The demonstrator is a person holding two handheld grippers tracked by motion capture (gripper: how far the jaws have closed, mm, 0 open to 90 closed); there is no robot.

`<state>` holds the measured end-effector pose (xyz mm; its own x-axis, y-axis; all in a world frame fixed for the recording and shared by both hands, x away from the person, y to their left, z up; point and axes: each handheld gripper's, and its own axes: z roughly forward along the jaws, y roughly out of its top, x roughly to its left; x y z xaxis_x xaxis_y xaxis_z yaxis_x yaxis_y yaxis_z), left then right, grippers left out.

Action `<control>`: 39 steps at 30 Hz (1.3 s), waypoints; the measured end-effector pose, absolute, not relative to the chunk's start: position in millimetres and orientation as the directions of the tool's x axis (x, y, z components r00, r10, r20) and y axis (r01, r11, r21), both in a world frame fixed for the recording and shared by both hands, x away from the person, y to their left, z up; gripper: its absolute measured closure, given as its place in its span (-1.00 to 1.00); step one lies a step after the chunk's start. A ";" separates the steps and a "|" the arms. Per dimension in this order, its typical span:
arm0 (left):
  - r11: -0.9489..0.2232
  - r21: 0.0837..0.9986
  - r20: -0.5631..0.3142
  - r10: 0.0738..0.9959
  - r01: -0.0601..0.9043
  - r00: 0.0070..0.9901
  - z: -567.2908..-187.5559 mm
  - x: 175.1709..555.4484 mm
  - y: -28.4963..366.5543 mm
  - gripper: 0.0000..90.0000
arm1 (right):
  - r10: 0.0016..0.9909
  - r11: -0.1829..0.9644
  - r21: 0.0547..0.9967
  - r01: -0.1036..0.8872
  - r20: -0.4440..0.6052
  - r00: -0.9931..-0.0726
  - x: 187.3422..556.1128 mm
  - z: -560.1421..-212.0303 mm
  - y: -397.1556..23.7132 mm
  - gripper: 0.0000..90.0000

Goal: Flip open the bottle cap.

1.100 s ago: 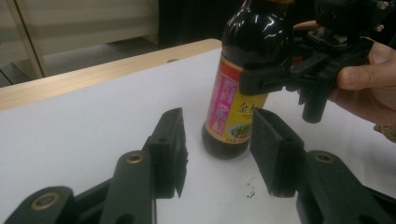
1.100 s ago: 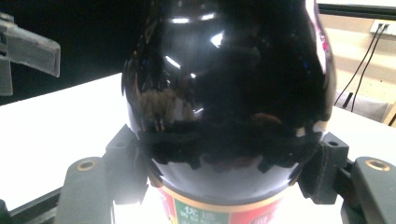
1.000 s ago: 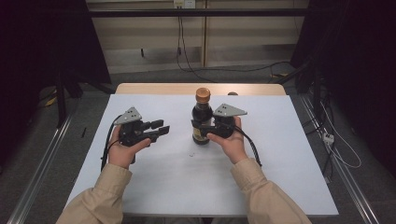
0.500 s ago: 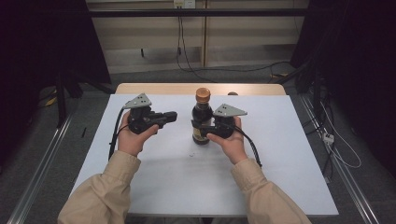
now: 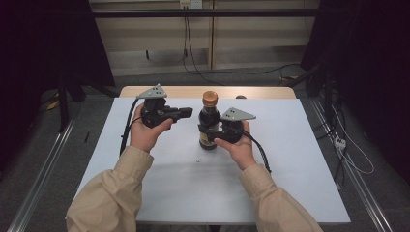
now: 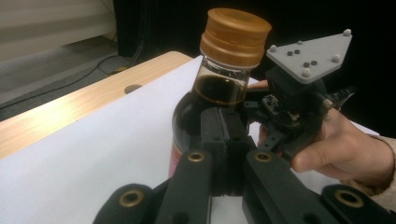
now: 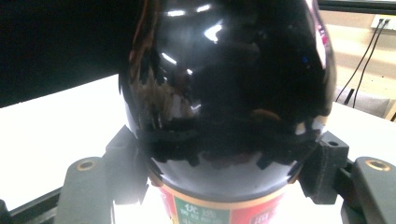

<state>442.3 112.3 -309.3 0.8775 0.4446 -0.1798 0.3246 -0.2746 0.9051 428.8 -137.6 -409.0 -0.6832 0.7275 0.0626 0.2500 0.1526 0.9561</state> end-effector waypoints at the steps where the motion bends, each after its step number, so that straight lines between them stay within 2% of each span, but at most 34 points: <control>1: -0.271 0.906 -0.183 0.443 0.326 0.878 -308.1 443.3 111.8 1.00 | 0.728 0.153 0.956 0.250 0.063 -0.683 428.8 -409.0 -137.6 -0.32; 11: -0.262 0.906 -0.204 0.418 0.333 0.885 -296.8 449.8 103.2 1.00 | 0.728 0.151 0.955 0.256 0.068 -0.682 429.0 -409.1 -137.6 -0.32; 32: -0.292 0.902 -0.191 0.391 0.318 0.900 -283.4 457.2 84.2 1.00 | 0.728 0.150 0.953 0.264 0.074 -0.682 428.7 -409.6 -137.6 -0.32; 39: -0.316 0.890 -0.183 0.412 0.328 0.893 -278.0 456.2 81.1 1.00 | 0.734 0.159 0.948 0.277 0.074 -0.675 428.3 -408.0 -136.9 -0.30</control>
